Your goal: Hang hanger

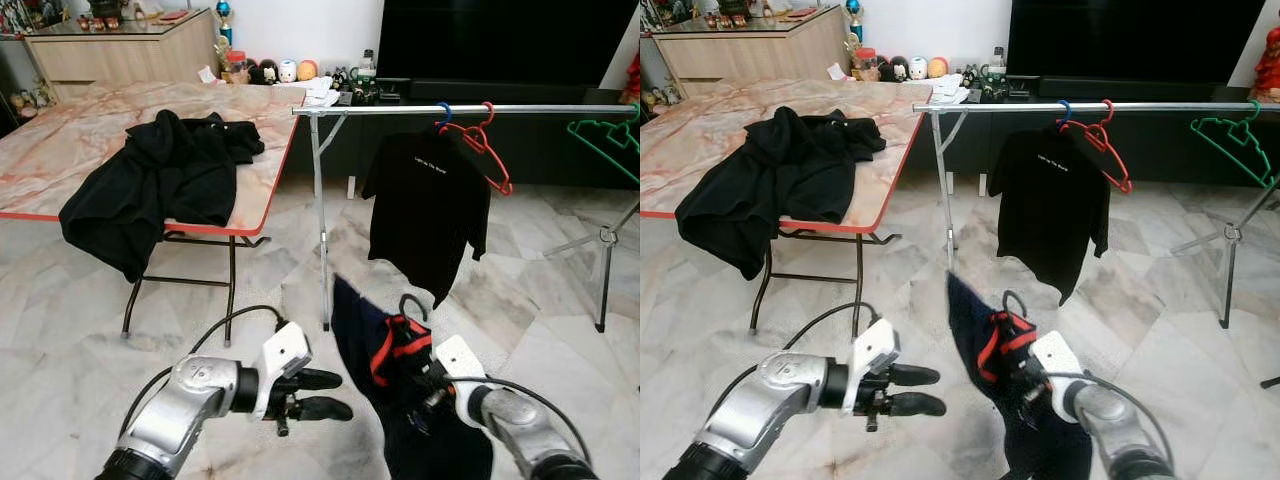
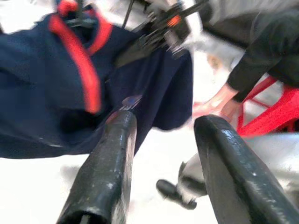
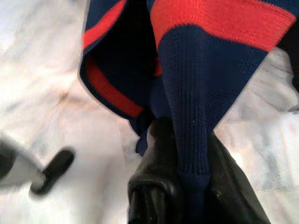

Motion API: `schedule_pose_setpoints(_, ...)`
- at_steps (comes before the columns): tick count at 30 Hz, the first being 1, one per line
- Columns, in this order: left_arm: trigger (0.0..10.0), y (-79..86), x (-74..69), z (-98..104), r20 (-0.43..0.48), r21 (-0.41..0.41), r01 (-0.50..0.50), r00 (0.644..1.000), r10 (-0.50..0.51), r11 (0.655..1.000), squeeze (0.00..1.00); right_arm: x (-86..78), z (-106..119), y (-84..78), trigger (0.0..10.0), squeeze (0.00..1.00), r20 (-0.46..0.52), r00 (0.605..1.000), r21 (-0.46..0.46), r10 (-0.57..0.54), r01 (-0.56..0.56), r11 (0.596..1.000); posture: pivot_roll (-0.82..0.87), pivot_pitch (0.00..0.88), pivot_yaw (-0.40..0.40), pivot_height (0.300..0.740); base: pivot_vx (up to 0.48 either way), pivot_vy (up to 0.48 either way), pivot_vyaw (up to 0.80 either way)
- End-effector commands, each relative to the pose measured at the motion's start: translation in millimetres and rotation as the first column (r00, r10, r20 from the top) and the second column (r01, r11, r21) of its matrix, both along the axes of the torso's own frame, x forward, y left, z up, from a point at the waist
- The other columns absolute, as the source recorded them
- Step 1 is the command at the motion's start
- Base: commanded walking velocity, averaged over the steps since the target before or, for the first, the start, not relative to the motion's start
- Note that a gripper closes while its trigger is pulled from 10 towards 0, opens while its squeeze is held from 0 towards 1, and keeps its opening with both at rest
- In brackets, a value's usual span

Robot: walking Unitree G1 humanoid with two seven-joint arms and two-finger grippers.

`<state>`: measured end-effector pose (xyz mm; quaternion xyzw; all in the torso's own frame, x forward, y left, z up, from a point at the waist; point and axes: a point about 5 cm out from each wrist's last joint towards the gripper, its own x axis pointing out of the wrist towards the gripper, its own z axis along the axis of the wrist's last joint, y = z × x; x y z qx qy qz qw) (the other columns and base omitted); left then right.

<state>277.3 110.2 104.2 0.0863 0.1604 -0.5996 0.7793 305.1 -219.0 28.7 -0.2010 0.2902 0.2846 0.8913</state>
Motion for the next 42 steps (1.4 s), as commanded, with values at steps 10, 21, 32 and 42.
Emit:
schedule_pose_setpoints(10, 10.0, 15.9, 14.7, -29, 0.098, 0.200, -0.160, 0.985, 0.143, 0.967, 0.89, -31.9, -6, -12.4, 0.0, 0.00, -0.212, 0.895, 0.043, 0.392, -0.392, 0.919, -0.02, 0.019, 0.033, 0.740, 0.000, 0.000, 0.00)
schedule_pose_setpoints(21, 10.0, 8.0, 5.7, -30, 0.027, 0.160, 0.017, 0.999, -0.021, 0.987, 0.00, -30.6, 0, 6.1, 0.0, 0.00, -0.227, 0.803, 0.102, 0.550, -0.542, 0.834, -0.01, 0.000, 0.019, 0.740, 0.000, 0.000, 0.00)
schedule_pose_setpoints(32, 10.0, 1.4, 8.9, -36, 0.016, 0.180, 0.036, 0.999, -0.040, 0.983, 0.00, -22.1, 14, 19.8, 0.0, 0.00, -0.185, 0.741, 0.156, 0.646, -0.627, 0.764, -0.02, 0.000, 0.019, 0.740, 0.000, 0.000, 0.00)
schedule_pose_setpoints(42, 10.0, -2.7, 4.9, -38, -0.027, 0.155, 0.079, 0.997, -0.076, 0.985, 0.00, -14.1, 22, 30.6, 0.0, 0.00, -0.146, 0.731, 0.160, 0.666, -0.647, 0.745, -0.03, 0.000, 0.019, 0.740, 0.000, 0.000, 0.00)
